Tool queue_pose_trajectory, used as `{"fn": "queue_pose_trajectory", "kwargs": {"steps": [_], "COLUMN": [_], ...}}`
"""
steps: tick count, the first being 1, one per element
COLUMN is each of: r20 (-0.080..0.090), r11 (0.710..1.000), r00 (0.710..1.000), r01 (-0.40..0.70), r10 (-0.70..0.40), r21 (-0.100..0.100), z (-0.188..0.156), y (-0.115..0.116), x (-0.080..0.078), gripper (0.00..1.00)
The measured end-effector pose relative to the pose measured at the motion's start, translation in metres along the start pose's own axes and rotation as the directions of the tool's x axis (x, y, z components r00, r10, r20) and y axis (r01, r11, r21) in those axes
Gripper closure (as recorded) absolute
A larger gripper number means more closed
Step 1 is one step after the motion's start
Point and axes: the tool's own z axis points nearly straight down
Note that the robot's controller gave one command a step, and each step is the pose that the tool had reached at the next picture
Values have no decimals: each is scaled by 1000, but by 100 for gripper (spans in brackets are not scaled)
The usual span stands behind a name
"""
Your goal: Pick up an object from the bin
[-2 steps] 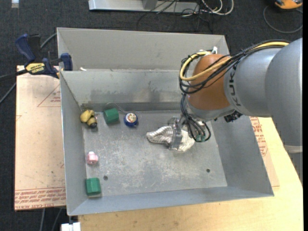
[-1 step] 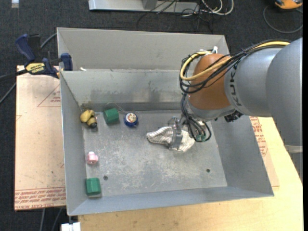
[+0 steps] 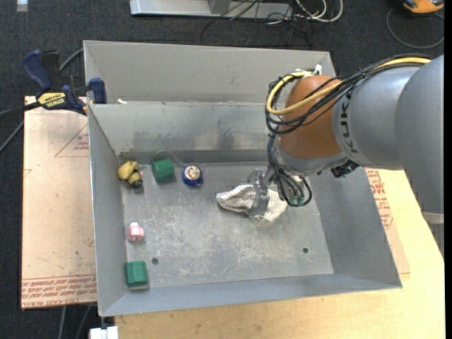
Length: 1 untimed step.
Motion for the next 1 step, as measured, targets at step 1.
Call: {"fn": "queue_pose_trajectory", "kwargs": {"steps": [1], "r20": [-3], "r11": [1000], "r00": [1000], "r01": [0], "r10": [0], "r21": [0], "z": [-18], "y": [0], "x": [1], "gripper": [100]}}
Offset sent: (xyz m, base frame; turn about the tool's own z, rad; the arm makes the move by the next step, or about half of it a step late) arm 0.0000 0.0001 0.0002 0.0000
